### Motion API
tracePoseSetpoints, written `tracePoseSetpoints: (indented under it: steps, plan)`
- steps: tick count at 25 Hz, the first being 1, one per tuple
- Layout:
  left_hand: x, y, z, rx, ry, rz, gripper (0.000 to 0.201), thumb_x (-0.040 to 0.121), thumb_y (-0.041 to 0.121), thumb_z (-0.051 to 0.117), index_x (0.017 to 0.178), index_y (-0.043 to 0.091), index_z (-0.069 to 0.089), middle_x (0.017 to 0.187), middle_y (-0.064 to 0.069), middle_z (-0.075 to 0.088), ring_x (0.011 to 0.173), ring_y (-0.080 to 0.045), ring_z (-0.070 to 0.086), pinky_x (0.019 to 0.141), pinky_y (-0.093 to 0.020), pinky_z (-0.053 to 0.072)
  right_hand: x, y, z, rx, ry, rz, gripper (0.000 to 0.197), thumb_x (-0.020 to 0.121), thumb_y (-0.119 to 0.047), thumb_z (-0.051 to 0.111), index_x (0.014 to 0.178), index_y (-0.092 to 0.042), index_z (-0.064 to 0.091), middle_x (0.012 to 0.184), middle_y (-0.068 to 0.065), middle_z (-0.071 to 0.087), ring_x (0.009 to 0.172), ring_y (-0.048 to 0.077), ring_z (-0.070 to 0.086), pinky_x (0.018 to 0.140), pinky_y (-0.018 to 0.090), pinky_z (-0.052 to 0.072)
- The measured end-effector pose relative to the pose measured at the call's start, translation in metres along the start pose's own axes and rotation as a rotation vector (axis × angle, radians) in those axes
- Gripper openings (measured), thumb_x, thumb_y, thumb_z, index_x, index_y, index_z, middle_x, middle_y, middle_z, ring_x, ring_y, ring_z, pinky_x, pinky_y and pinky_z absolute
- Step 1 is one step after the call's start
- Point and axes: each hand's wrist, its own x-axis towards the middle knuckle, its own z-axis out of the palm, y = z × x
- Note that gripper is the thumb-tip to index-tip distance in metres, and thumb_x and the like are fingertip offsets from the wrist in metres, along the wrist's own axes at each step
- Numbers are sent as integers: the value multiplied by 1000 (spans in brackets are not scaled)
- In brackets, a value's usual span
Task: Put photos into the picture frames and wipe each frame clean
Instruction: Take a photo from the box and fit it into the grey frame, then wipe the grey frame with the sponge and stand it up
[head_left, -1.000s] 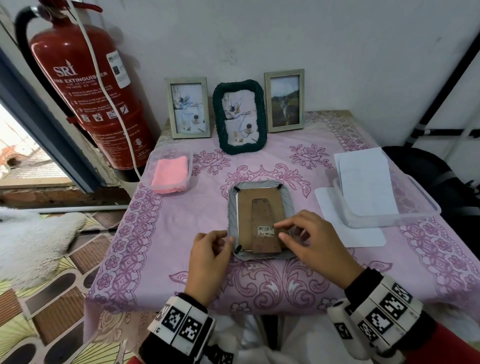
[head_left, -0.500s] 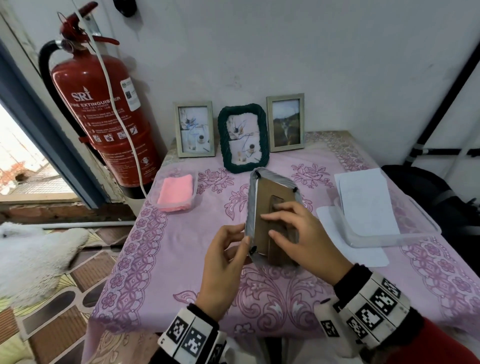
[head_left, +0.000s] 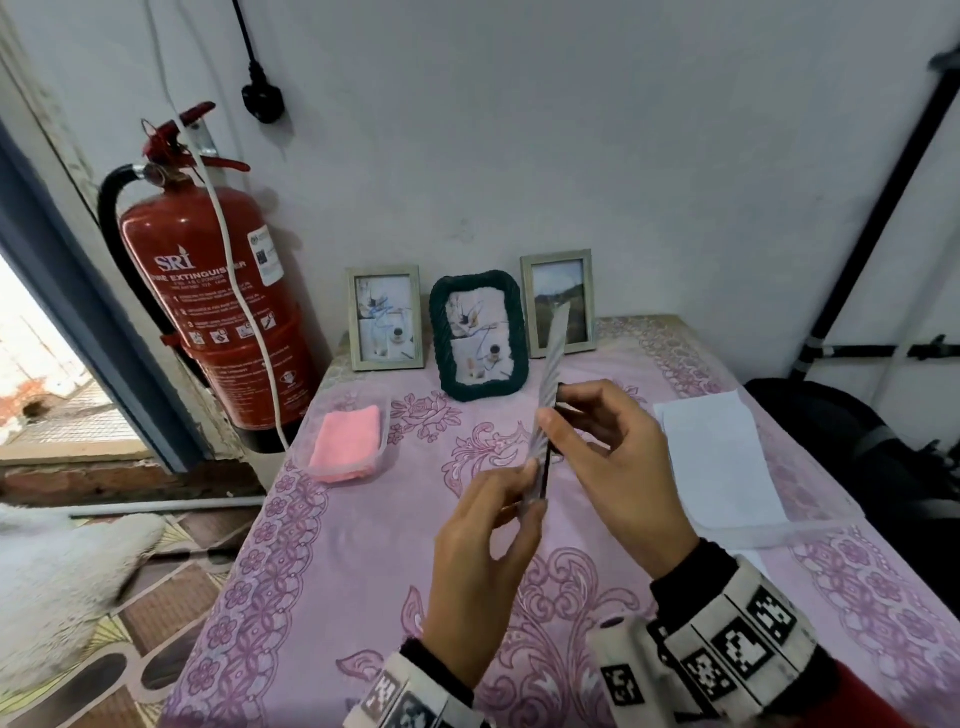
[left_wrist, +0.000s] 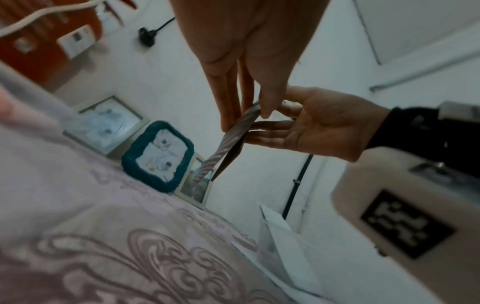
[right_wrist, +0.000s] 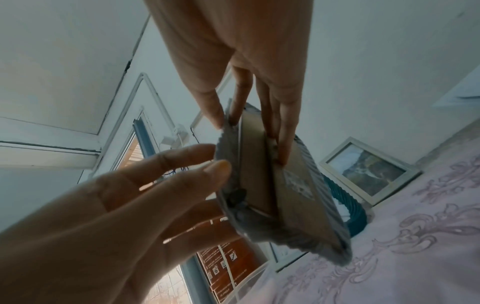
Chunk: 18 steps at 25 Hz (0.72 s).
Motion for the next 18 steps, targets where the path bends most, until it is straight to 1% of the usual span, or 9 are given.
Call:
tracePoseSetpoints:
  steps: [2, 5, 6, 8, 10, 12, 15, 17, 18]
  plan:
    - [3, -1, 0, 66, -3, 74, 23, 86, 15, 65, 108, 20, 63, 100, 9, 64, 91, -9, 64, 80, -26, 55, 1, 1, -3, 36, 10, 4, 9, 86, -9, 63, 93, -7, 57, 85, -1, 68, 84, 10, 65, 76, 23, 54]
    - [9, -1, 1, 53, -75, 27, 31, 84, 28, 65, 115, 32, 60, 108, 19, 64, 100, 0, 61, 84, -14, 48, 2, 2, -7, 100, 32, 34, 4, 91, -5, 55, 90, -7, 52, 68, -7, 64, 65, 4, 60, 66, 19, 49]
    - [10, -3, 0, 45, -87, 1, 32, 85, 31, 63, 116, 33, 59, 110, 21, 62, 104, 1, 59, 86, -12, 46, 2, 2, -9, 134, 50, 53, 4, 92, -5, 53, 92, -8, 51, 68, -5, 66, 64, 6, 61, 64, 19, 50]
    - [14, -11, -5, 66, -54, -42, 34, 87, 31, 59, 121, 32, 56, 117, 23, 58, 111, 4, 53, 91, -13, 43, 3, 1, -12, 195, 77, 97, 5, 93, -7, 51, 95, -11, 52, 75, 3, 70, 69, 17, 64, 67, 27, 53]
    - [22, -23, -12, 106, 15, -112, 38, 90, 28, 56, 127, 30, 50, 124, 19, 52, 118, 4, 47, 97, -17, 42, 3, 2, -13, 211, 103, 136, 7, 95, -9, 48, 99, -14, 51, 80, 13, 67, 73, 27, 58, 72, 39, 48]
    - [32, -32, -19, 66, 55, -221, 44, 91, 28, 54, 133, 32, 42, 131, 15, 46, 122, 4, 42, 97, -18, 42, 2, 7, -13, 239, 135, 171, 9, 96, -10, 46, 100, -16, 51, 80, 15, 64, 74, 29, 52, 73, 42, 44]
    - [43, -39, -27, -211, 46, -345, 40, 92, 27, 50, 126, 46, 39, 123, 7, 53, 107, 6, 55, 78, -7, 47, 0, 17, -14, 237, 151, 218, 9, 97, -13, 44, 100, -17, 52, 69, 11, 57, 65, 26, 44, 61, 36, 39]
    - [43, -44, -31, -318, 42, -383, 38, 94, 23, 49, 123, 48, 43, 106, 3, 61, 90, 5, 63, 71, -8, 49, -4, 27, -14, 235, 135, 240, 12, 97, -13, 44, 107, -12, 52, 63, 1, 60, 55, 17, 50, 50, 26, 44]
    - [41, -46, -32, -321, 41, -400, 38, 95, 22, 49, 124, 46, 45, 101, 1, 63, 88, 2, 64, 72, -11, 50, -6, 32, -13, 230, 126, 249, 15, 97, -13, 44, 109, -10, 52, 63, -4, 63, 52, 10, 53, 48, 20, 45]
